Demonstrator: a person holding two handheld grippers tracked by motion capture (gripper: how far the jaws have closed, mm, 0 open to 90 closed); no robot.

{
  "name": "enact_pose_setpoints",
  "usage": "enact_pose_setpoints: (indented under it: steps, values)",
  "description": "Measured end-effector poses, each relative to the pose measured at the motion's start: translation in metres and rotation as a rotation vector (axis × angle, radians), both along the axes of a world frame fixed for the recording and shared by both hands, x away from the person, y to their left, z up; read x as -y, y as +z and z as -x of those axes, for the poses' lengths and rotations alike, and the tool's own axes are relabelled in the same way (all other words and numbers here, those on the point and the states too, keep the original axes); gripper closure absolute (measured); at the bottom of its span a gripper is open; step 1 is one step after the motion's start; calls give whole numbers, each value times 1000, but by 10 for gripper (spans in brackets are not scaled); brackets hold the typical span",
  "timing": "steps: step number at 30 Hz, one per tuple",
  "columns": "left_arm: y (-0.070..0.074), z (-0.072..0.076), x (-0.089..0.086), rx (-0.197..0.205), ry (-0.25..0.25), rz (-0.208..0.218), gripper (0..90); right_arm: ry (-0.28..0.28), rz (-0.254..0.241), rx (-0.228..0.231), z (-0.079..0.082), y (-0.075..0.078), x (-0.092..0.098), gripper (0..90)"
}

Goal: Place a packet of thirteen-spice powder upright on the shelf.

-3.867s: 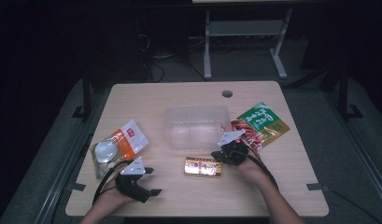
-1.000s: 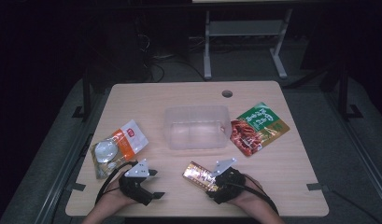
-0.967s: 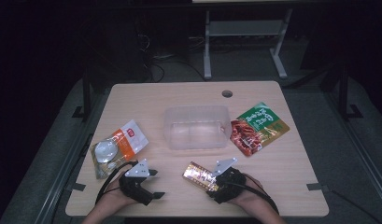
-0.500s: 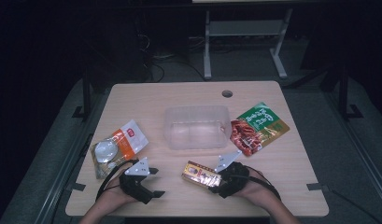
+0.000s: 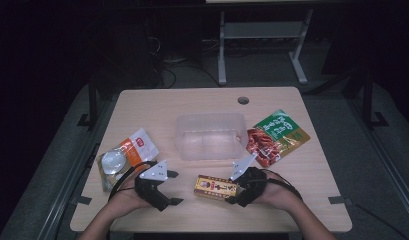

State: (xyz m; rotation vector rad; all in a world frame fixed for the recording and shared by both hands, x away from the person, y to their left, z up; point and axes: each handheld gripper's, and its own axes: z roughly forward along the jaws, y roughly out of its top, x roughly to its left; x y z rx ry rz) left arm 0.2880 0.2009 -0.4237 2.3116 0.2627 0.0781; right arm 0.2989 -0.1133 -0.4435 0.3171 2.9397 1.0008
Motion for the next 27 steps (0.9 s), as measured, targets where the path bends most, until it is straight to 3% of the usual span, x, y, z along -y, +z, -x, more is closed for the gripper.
enact_pose_setpoints:
  steps: [4, 8, 15, 18, 20, 22, 27]
  values:
    - [6, -7, 8, 1, -40, -2, 132, 26, -25, 2, -3, 4, -1, 320]
    - [10, -11, 16, 10, -74, -3, 129, 49, -18, 10, -6, 9, -5, 321]
    - [15, -18, 25, 14, -104, -1, 124, 94, -27, 15, -13, 16, -12, 321]
    - [16, -20, 30, 33, -119, -25, 120, 112, -47, 23, -15, 19, -15, 320]
    - [16, -21, 31, 24, -123, -15, 119, 130, -65, 10, -16, 20, -19, 321]
    - [15, -22, 32, 20, -121, -8, 120, 145, -49, 22, -17, 23, -24, 321]
    - [12, -19, 33, 18, -144, -20, 127, 178, -74, 29, -18, 26, -32, 321]
